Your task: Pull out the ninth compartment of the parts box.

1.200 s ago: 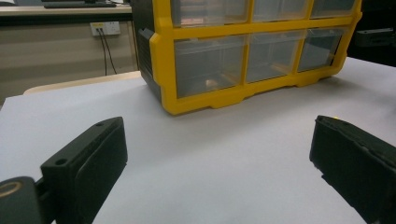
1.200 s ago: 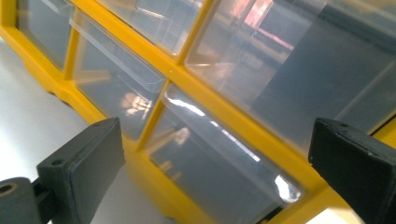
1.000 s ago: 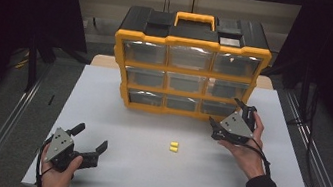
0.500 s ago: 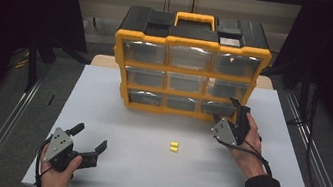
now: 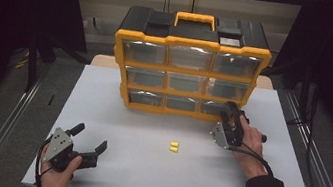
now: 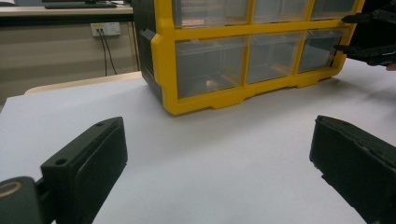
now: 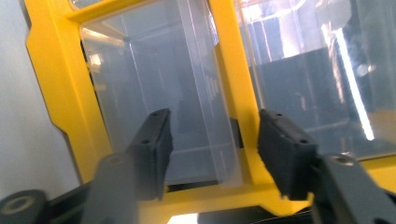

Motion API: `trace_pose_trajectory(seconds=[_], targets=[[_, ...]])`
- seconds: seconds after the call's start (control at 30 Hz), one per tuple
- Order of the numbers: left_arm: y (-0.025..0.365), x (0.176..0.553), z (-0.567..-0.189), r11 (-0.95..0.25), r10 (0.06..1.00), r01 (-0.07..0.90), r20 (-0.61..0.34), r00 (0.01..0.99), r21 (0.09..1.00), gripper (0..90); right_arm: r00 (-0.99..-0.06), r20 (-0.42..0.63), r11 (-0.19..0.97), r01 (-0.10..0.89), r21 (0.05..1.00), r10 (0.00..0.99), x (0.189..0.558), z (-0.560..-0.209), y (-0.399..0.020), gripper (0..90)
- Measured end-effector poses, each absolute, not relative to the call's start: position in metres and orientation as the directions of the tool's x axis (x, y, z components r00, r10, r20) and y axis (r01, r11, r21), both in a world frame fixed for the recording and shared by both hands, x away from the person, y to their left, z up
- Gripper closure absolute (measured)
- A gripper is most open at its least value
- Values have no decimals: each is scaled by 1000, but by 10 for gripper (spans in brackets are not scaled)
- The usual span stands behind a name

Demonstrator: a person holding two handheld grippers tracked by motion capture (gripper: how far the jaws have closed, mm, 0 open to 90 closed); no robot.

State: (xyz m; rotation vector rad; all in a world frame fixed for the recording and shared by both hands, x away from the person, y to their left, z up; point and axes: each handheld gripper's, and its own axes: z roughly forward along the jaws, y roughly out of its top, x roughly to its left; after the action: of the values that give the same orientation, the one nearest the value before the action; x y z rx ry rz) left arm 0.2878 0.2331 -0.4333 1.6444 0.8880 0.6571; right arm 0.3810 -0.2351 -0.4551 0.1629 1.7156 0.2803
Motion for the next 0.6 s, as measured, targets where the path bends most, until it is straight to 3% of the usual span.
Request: trace_pose_trajectory(seconds=[0.2, 0.27, 0.6], targets=[[233, 287, -433, -116, 827, 216, -25, 562, 970, 42, -150, -962, 970, -53, 237, 227, 381, -457, -235, 547], [233, 287, -433, -117, 827, 215, -25, 562, 969, 42, -144, -969, 976, -62, 209, 199, 381, -456, -234, 604], [234, 288, -434, -116, 823, 219, -29, 567, 969, 42, -148, -976, 984, -51, 172, 162, 384, -461, -234, 616]])
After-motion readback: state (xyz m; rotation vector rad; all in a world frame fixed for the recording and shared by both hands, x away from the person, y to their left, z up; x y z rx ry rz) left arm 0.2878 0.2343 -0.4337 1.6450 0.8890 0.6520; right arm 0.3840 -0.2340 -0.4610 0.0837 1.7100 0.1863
